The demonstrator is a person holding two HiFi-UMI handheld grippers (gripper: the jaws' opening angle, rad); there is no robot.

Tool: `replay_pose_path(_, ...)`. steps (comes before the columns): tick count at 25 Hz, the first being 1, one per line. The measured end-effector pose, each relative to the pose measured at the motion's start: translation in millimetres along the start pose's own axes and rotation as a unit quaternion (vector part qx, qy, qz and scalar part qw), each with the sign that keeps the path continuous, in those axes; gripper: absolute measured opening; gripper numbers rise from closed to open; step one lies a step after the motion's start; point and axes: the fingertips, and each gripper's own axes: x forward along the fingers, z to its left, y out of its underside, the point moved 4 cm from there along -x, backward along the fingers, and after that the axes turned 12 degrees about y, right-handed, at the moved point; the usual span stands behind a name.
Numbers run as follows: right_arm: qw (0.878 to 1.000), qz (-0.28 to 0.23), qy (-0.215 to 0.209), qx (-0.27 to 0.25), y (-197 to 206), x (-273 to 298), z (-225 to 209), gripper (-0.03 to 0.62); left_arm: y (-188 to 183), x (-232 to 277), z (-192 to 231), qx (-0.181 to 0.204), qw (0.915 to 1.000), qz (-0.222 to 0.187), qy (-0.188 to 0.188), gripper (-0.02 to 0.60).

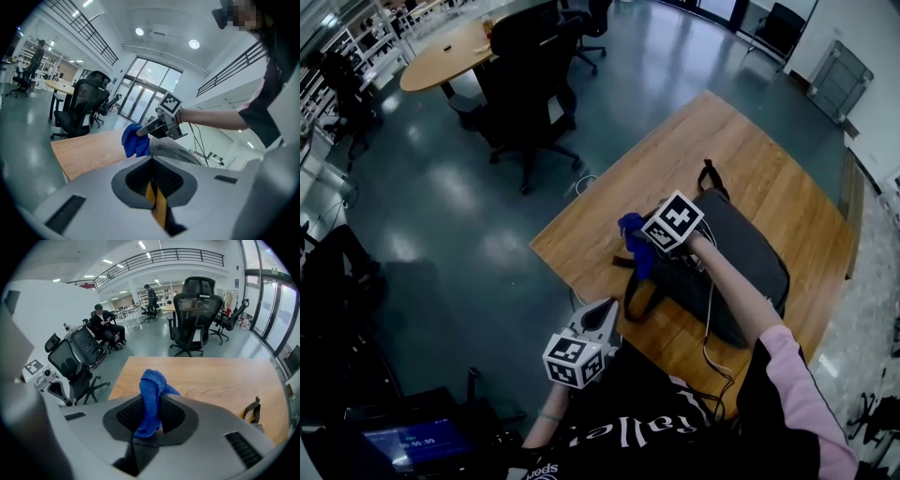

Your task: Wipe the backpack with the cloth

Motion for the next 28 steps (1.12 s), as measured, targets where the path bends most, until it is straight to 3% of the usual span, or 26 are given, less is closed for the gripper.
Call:
replay_pose_path(7, 0.999, 0.002, 0.028, 0.022, 5, 2, -72, 0.066, -6, 19, 4, -0.001, 0.9999, 0.005, -0.014, -0.002)
replay_pose_path(15, 0.995, 0.008, 0.072, 0.065, 31, -6, -158, 0.066, 1, 49, -5, 0.000, 0.9993, 0.037, -0.002, -0.002)
replay_pose_path(21, 0.988, -0.019, 0.108, 0.112, 47, -16, -216, 0.066, 4, 72, -12, 0.004, 0.9983, 0.057, 0.004, -0.002)
replay_pose_path(28, 0.973, -0.059, 0.113, 0.192, 82, -24, -257, 0.066, 15, 93, -18, 0.009, 0.9971, 0.075, 0.008, -0.002)
